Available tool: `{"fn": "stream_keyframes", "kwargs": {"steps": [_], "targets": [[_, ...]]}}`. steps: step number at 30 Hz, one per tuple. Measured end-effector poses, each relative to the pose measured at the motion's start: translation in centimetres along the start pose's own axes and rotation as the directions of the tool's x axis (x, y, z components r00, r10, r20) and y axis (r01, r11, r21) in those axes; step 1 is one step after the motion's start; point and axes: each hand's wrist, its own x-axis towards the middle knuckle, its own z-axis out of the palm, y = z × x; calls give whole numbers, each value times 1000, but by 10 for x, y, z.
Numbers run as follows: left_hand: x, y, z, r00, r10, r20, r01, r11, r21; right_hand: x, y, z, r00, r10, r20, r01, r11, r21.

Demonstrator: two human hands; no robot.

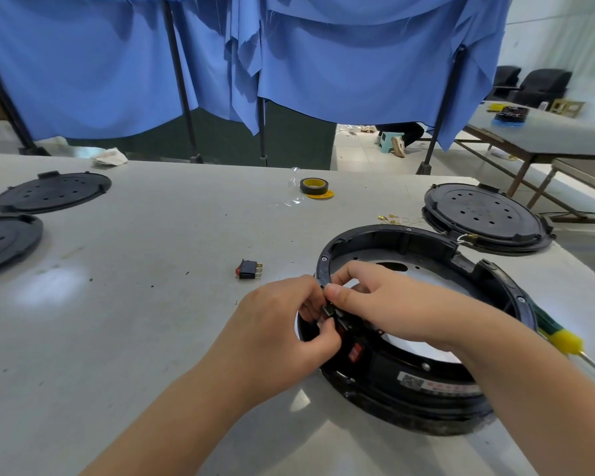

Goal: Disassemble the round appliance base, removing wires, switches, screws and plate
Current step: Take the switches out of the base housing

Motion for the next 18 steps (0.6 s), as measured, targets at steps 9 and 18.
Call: {"fn": "stream_keyframes", "kwargs": {"steps": [9, 18], "targets": [[0, 2, 2, 1000, 11, -22, -10, 999, 39, 2, 0, -1, 1000, 23, 9, -24, 999, 29], [0, 1, 5, 999, 35, -5, -35, 998, 45, 2, -5, -1, 998, 55, -2, -55, 996, -66]]}}
